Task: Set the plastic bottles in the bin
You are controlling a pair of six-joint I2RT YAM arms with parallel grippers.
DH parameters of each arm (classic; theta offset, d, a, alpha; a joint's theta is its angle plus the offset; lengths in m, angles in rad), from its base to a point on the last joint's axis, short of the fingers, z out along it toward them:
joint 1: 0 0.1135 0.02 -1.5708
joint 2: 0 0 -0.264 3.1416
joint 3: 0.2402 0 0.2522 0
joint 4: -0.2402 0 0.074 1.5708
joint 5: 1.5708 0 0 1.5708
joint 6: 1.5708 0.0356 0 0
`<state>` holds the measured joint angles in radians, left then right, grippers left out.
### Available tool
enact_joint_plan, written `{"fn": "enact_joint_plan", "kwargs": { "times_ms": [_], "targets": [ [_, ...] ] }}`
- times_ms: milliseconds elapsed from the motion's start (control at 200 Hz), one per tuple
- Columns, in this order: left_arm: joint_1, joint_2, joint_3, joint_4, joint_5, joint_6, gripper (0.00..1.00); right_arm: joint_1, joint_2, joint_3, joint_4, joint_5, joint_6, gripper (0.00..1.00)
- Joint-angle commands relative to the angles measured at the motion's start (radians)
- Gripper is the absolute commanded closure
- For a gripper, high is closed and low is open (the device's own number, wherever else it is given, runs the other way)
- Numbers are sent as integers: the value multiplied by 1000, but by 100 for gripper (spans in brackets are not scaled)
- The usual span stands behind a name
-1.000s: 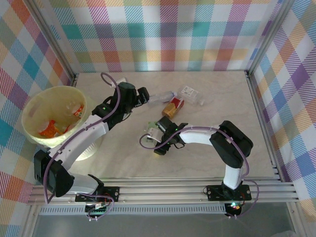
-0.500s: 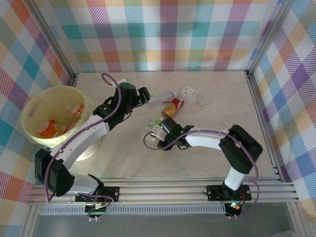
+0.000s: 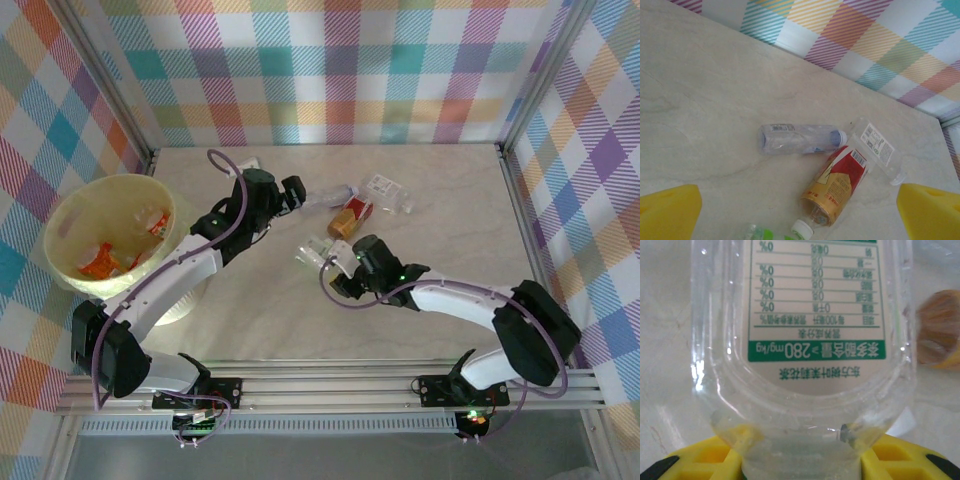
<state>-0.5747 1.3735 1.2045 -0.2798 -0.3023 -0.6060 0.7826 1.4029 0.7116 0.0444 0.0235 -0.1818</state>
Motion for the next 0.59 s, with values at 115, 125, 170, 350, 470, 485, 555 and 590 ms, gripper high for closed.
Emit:
{"fn": "enact_joint_plan", "kwargs": {
  "times_ms": [115,125,170,350,470,485,555,590],
  "targets": [
    [-17,56,63,22,142,-35,0,-113,-96,-46,155,-117,203,72],
    [-19,58,64,25,147,-36,0,-117,-98,-46,158,-124,212,72],
    [-33,68,63,44,161,-37,0,-144,-108,-41,163,-148,245,71],
    [-62,119,55,169,316,-30,0,-211,-126,-16,184,-217,339,71],
    [-71,157,68,220,400,-49,0,-220,-129,11,178,-240,361,70],
    [-72,162,73,220,409,-53,0,-219,-129,16,176,-243,361,70],
    [-77,188,103,203,443,-61,0,-220,-128,32,170,-256,368,70],
    [-82,203,125,177,449,-57,0,-220,-127,36,171,-260,370,70]
  ]
}}
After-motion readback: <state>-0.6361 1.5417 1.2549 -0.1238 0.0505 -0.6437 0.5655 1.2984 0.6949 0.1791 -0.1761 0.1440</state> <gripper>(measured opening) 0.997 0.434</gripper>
